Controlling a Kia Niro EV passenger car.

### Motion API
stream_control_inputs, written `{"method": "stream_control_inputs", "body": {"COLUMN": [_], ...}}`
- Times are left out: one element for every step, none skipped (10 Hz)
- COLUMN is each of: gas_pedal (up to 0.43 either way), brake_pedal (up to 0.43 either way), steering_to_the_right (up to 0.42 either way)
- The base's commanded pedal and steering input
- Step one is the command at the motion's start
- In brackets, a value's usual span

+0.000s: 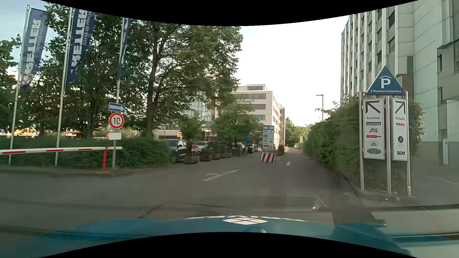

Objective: Follow the waypoints while adhering to traffic rules and regulations

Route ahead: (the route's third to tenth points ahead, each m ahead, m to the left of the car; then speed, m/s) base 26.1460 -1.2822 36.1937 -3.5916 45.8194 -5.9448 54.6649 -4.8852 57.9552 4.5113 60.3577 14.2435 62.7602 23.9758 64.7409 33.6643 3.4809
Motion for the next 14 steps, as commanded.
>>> {"method": "stream_control_inputs", "body": {"gas_pedal": [0.0,0.0,0.0,0.0,0.0,0.0,0.0,0.0,0.008,0.028,0.169,0.22,0.22,0.22], "brake_pedal": [0.0,0.0,0.0,0.0,0.0,0.0,0.0,0.0,0.0,0.0,0.0,0.0,0.0,0.0], "steering_to_the_right": [0.204,0.176,0.139,0.112,0.083,0.055,0.032,0.003,-0.024,-0.047,-0.08,-0.128,-0.166,-0.182]}}
